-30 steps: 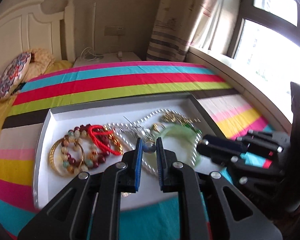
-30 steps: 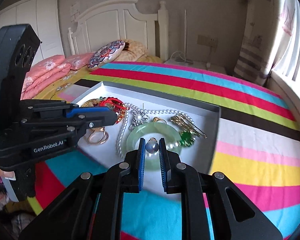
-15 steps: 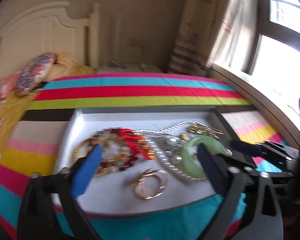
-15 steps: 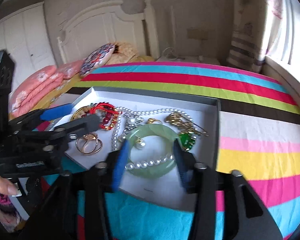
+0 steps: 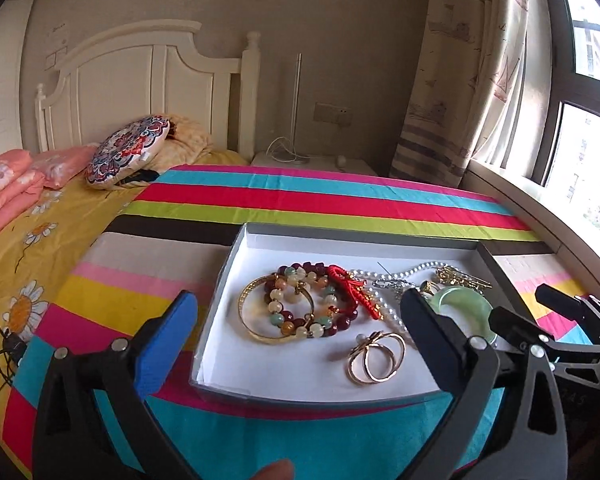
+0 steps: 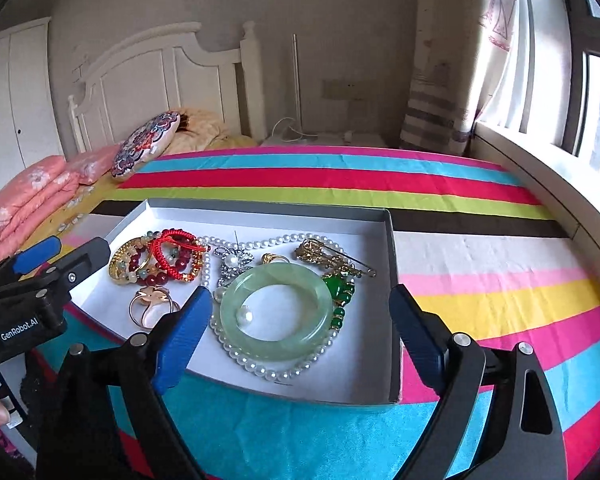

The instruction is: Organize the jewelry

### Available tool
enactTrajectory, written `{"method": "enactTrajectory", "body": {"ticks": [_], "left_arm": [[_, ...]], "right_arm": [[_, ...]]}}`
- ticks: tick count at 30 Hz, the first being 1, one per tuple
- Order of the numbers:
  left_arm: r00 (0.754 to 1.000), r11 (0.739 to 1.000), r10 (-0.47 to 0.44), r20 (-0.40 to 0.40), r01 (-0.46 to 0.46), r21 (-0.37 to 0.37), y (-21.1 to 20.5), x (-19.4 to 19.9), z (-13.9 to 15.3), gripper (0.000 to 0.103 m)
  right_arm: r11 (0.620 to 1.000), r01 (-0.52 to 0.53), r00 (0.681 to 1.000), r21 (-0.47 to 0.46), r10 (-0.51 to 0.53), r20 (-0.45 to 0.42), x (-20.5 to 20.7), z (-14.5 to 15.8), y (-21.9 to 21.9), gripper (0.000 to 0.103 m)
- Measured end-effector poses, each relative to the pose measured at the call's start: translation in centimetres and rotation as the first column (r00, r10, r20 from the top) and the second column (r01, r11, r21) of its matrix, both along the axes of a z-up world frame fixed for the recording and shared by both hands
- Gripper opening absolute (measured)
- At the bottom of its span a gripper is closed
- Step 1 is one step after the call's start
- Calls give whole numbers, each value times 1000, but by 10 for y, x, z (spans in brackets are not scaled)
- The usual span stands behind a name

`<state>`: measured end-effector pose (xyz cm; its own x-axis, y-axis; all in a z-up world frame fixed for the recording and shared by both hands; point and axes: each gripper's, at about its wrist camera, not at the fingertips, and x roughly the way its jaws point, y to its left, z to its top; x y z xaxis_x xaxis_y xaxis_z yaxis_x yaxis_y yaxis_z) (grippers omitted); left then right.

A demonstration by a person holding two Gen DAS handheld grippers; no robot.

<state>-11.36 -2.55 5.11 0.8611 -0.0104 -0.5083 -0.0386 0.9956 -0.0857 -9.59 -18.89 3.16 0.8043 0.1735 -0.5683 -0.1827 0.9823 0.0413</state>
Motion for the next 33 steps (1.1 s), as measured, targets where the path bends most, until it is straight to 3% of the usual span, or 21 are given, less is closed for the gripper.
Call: {"method": "enactTrajectory", "body": {"ticks": [8,33], "left_arm": [[1000,999,-6,18,5,41,-7,-4,1,101],[1000,998,5,4,-5,56,-10,-6,1,101]], "right_arm": [[1000,19,999,-21,-18,34,-6,2,2,86],[999,44,999,0,-44,29,-5,1,-3,86]]}}
